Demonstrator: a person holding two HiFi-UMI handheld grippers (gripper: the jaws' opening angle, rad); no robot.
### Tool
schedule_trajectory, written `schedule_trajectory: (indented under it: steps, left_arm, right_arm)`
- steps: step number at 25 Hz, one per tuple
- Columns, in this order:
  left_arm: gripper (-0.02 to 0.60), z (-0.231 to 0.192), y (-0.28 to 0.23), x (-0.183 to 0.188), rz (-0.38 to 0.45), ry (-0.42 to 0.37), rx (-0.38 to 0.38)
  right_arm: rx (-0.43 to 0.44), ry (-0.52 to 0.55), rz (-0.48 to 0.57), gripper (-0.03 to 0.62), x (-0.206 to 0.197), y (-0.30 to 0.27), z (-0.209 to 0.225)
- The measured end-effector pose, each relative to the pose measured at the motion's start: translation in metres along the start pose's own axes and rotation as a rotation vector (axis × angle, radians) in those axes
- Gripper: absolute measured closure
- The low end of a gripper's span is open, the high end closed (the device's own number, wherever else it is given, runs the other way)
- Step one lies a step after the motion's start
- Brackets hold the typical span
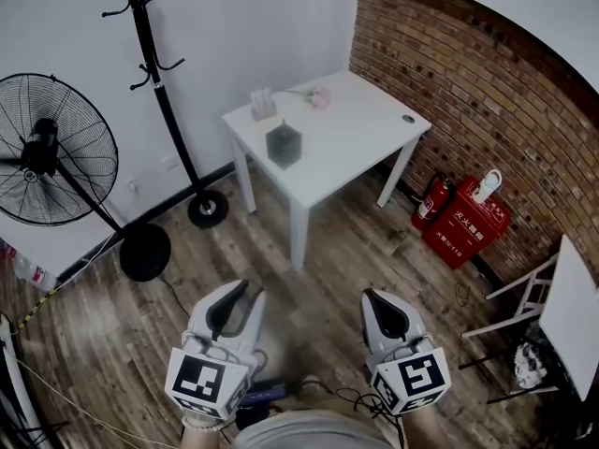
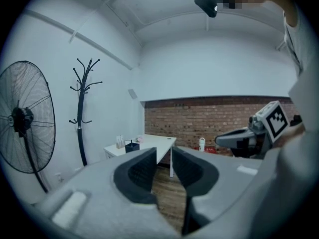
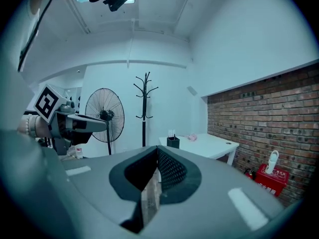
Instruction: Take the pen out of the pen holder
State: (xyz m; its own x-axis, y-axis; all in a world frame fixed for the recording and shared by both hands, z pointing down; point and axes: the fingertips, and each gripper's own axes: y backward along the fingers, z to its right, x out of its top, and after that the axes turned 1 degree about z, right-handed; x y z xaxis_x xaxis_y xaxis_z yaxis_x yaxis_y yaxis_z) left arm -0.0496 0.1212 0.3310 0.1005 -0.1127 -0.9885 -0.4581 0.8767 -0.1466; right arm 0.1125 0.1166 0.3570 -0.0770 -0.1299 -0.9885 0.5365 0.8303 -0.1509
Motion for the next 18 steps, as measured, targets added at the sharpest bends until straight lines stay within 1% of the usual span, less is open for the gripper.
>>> schedule_trajectory:
  steps: [5, 10, 18]
  left_arm:
    - [0.497, 0.007, 0.000, 0.000, 0.003, 0.015, 0.035]
    - [0.497, 0.022, -0.001, -0.004, 0.002, 0.012, 0.030]
    - [0.498, 0.021, -0.018, -0.008, 0.004, 0.008, 0.029]
  right_arm:
    - [0.033, 0.002, 0.007, 0.589, -0.001, -0.001, 0.005]
    - [0.051, 0.004, 0.005, 0.589, -0.006, 0.007, 0.011]
    - [0.025, -0.005, -0.008, 0.589, -0.017, 0.007, 0.028]
